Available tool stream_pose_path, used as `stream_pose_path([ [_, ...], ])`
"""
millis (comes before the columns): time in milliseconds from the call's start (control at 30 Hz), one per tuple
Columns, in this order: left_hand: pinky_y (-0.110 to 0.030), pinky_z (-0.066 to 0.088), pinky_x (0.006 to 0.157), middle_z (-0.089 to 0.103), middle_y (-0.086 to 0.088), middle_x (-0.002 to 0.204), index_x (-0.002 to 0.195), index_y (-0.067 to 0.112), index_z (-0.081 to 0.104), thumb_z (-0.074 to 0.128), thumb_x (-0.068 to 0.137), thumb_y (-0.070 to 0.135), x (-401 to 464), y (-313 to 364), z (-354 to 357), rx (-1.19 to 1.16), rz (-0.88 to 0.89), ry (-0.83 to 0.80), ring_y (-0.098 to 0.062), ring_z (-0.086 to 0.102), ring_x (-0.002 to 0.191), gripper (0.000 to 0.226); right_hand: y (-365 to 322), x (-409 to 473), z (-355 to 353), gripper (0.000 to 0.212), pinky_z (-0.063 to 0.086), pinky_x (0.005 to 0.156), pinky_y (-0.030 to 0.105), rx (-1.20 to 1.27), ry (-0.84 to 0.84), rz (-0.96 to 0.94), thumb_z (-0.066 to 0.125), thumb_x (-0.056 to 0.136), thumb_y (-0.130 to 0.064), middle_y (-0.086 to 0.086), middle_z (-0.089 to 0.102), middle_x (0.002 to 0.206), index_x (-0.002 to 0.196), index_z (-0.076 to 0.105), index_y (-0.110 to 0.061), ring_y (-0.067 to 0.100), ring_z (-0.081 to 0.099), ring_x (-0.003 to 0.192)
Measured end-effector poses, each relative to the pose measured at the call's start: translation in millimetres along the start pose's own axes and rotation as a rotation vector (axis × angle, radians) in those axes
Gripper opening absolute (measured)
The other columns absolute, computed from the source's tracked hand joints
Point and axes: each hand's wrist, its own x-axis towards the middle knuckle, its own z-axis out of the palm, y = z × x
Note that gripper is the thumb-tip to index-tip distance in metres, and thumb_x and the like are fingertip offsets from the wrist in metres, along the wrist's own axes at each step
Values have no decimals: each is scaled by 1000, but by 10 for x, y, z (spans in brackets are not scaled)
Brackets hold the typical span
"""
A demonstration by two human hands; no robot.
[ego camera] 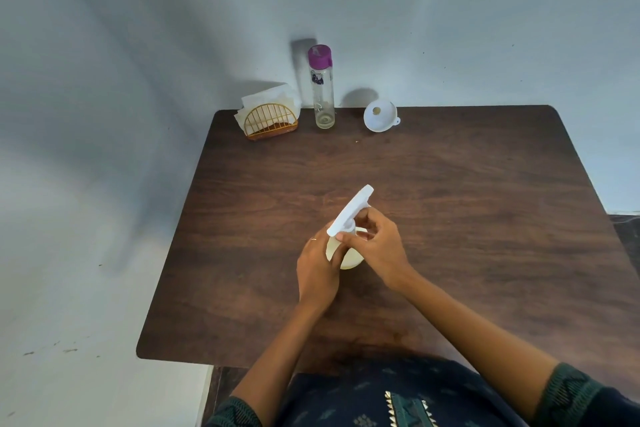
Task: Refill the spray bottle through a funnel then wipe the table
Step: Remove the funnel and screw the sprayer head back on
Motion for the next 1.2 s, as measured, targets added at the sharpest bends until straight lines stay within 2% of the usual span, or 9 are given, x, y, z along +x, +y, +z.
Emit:
stream_pose_path([
  [67, -26, 44, 87, 69, -1, 116, 126, 14, 61, 62, 92, 18, 5, 10, 1, 18, 9, -9, -19, 63, 104, 34, -38, -11, 67, 39, 48, 72, 8, -27, 87, -6, 81, 71, -18, -13, 60, 92, 99, 53, -17, 4, 60, 86],
  [133, -24, 44, 88, 69, -1, 116, 126, 14, 61, 63, 92, 16, 1, 8, -4, 30, 8, -8, -19, 64, 105, 34, -36, -29, 124, 45, 47, 69, 7, -13, 104, -6, 82, 70, -17, -11, 56, 89, 100, 49, -17, 5, 58, 84],
  [267, -17, 42, 87, 68, 5, 115, 126, 18, 61, 61, 93, 16, -18, 10, -26, 10, 44, 5, -14, 63, 104, 33, 27, -29, 128, 60, 50, 86, 19, -52, -35, -16, 81, 72, -25, -7, 57, 114, 122, 48, -18, 10, 56, 104],
  [400, -12, 38, 83, 70, 0, 114, 124, 15, 63, 64, 92, 20, -16, 31, -4, 0, 20, 41, -8, 60, 98, 33, 53, 10, 33, 44, 53, 90, 29, -39, -63, 18, 75, 78, -25, -5, 63, 117, 118, 59, -15, 13, 60, 106],
  [533, -21, 40, 89, 69, -4, 118, 126, 12, 62, 65, 91, 19, 0, 5, 21, 42, -5, 9, -21, 64, 107, 36, -50, 16, 87, 41, 45, 71, 8, -74, 75, 35, 80, 73, -21, -10, 59, 97, 103, 52, -20, 5, 57, 86],
  [600, -20, 39, 88, 69, -5, 117, 126, 11, 61, 65, 91, 18, 6, 3, 19, 65, -20, 4, -23, 64, 108, 36, -75, 9, 134, 46, 42, 67, 6, -76, 116, 43, 81, 71, -22, -11, 54, 94, 103, 49, -19, 6, 55, 85],
  [867, -23, 43, 87, 69, 5, 116, 126, 21, 62, 61, 94, 25, 2, -11, 4, -17, 0, 6, -11, 61, 103, 32, 69, -38, 9, 41, 52, 91, 37, -37, -85, 6, 74, 78, -27, -6, 63, 115, 116, 59, -21, 13, 59, 106],
  [1033, -22, 41, 87, 69, 0, 117, 127, 15, 60, 61, 93, 27, 18, -20, 33, 21, -19, -11, -18, 63, 105, 36, -56, -41, 38, 40, 47, 71, 7, -73, 87, 24, 79, 74, -25, -13, 59, 98, 106, 55, -20, 0, 58, 86],
  [1200, -23, 42, 89, 69, 0, 117, 124, 15, 62, 63, 92, 19, 11, -47, 29, 28, -21, -4, -19, 64, 108, 32, -66, -106, 54, 52, 50, 80, 15, -36, -3, 6, 79, 74, -23, -16, 58, 106, 113, 44, -30, 5, 58, 98],
])
